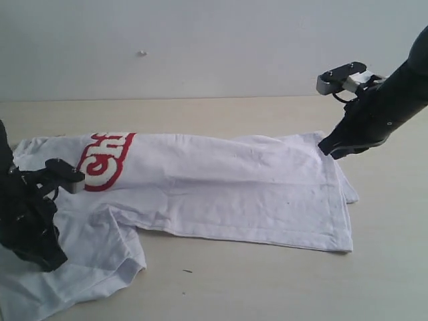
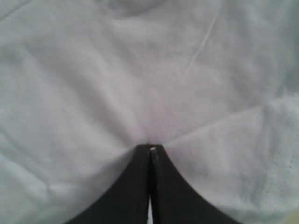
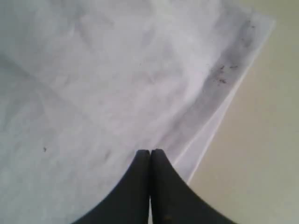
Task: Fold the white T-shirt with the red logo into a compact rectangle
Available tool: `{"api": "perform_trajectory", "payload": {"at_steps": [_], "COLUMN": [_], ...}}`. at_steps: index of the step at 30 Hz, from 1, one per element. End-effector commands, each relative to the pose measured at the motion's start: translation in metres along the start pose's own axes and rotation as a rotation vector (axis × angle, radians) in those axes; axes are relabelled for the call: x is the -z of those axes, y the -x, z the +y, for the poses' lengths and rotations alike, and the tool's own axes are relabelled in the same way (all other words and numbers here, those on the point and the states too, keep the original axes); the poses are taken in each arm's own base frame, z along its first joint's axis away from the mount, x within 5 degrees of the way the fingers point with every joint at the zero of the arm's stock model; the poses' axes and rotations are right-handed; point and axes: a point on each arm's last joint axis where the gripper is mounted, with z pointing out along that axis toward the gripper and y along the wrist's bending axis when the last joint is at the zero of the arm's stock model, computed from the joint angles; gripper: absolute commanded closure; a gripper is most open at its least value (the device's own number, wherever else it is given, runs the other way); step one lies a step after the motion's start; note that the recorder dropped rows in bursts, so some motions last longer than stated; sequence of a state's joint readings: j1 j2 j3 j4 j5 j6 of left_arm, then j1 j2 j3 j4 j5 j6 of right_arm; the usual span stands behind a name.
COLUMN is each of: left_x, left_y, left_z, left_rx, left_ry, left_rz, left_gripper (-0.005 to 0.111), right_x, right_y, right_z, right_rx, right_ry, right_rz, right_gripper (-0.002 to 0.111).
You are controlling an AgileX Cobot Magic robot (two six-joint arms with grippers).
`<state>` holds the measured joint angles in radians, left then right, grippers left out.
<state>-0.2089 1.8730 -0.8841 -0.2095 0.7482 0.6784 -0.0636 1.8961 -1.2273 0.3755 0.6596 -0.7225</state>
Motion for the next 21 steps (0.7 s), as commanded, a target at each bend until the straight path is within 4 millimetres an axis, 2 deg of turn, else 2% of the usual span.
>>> {"api": "perform_trajectory", "payload": {"at_steps": [1,2,6,7,11,14,16,21], "left_x": [0.001,0.006,0.046,0.07,0.108,0.118,0.117,0.112], "left_y": [-0.025,-0.025,-0.012,-0.005,0.005,0.011,0.016,0.03], "left_z": [-0.012,-0.013,-0.013,-0.013,-0.013,-0.01,-0.006,0.003], "left_rx": [0.014,0.011,0.005,0.021,0.086,0.071,0.048,0.022], "left_ry": [-0.063,-0.05,0.094,0.179,0.295,0.351,0.363,0.376], "left_rz": [0.166,0.145,-0.112,-0.293,-0.597,-0.675,-0.673,-0.664], "left_gripper": [0.107,0.107,0.107,0.107,0.107,0.107,0.107,0.107], "right_x": [0.01,0.009,-0.004,-0.015,-0.043,-0.063,-0.074,-0.084], "right_y": [0.004,0.004,0.004,0.005,0.012,0.019,0.025,0.037], "right_z": [0.006,0.007,0.003,-0.002,-0.017,-0.031,-0.04,-0.057], "right_rx": [-0.056,-0.068,-0.139,-0.203,-0.284,-0.281,-0.274,-0.299], "right_ry": [0.047,0.055,0.048,0.028,0.027,0.027,0.011,-0.063], "right_rz": [-0.044,-0.047,-0.061,-0.069,-0.047,-0.033,-0.041,-0.051], "right_gripper": [0.107,0.105,0.079,0.07,0.068,0.068,0.068,0.068]}}
